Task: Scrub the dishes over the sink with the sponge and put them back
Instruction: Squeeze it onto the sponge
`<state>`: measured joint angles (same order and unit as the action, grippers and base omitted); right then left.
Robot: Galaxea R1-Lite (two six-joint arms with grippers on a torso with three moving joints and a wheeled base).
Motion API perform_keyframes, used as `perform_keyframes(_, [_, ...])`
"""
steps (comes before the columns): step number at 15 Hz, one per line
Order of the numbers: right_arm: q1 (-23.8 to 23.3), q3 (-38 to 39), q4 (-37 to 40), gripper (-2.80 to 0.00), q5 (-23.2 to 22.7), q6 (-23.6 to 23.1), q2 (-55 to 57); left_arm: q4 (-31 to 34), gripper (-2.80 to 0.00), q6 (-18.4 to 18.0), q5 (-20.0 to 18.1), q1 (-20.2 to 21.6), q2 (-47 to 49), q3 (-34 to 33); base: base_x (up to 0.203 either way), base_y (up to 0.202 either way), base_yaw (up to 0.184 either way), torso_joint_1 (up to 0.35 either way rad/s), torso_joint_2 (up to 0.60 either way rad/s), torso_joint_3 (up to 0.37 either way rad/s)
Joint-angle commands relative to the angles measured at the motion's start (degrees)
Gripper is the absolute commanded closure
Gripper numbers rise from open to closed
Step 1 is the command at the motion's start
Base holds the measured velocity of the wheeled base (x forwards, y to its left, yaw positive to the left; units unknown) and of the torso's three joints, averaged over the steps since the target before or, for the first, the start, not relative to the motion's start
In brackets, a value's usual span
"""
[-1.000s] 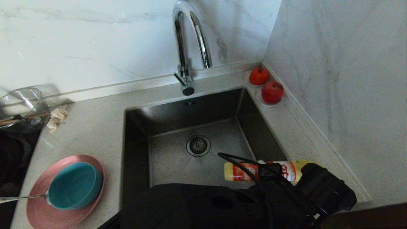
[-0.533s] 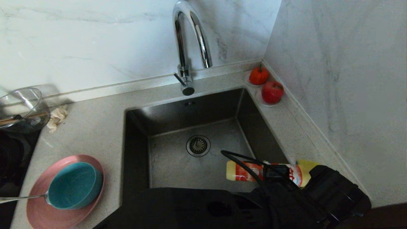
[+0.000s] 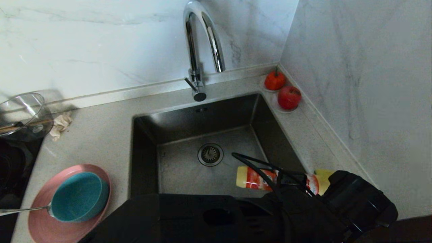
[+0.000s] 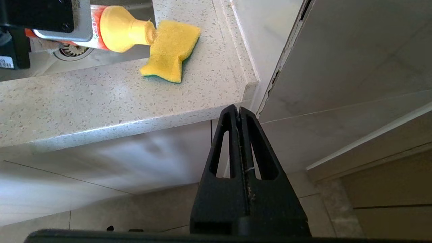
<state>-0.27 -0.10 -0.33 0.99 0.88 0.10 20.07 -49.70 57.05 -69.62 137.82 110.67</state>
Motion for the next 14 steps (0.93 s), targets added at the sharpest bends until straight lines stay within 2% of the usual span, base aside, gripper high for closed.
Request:
perform_keyframes(1, [0.0,0.01,-0.02,0.0,-0.02,0.0,-0.01,0.15,0.0,-0.91,0.34,0.01,-0.36,-0.01,0.0,0.0,0.0,0.0,0.0,0.0])
perform_keyframes(3, [0.0,0.01,-0.02,0.0,-0.02,0.0,-0.01,-0.32,0.0,-2.77,0.73,0.01,-0.45,0.07,0.0,0.0,0.0,0.0,0.0,0.0])
perform_keyframes(5, [0.0,0.01,-0.02,0.0,-0.02,0.0,-0.01,-0.81,0.0,-4.34,3.41,0.01,-0.36,0.25,0.0,0.0,0.0,0.0,0.0,0.0])
perform_keyframes(14, [0.0,0.01,-0.02,0.0,-0.02,0.0,-0.01,-0.93,0.0,-5.23,3.59,-0.59,0.26,0.25,0.0,0.0,0.0,0.0,0.0,0.0])
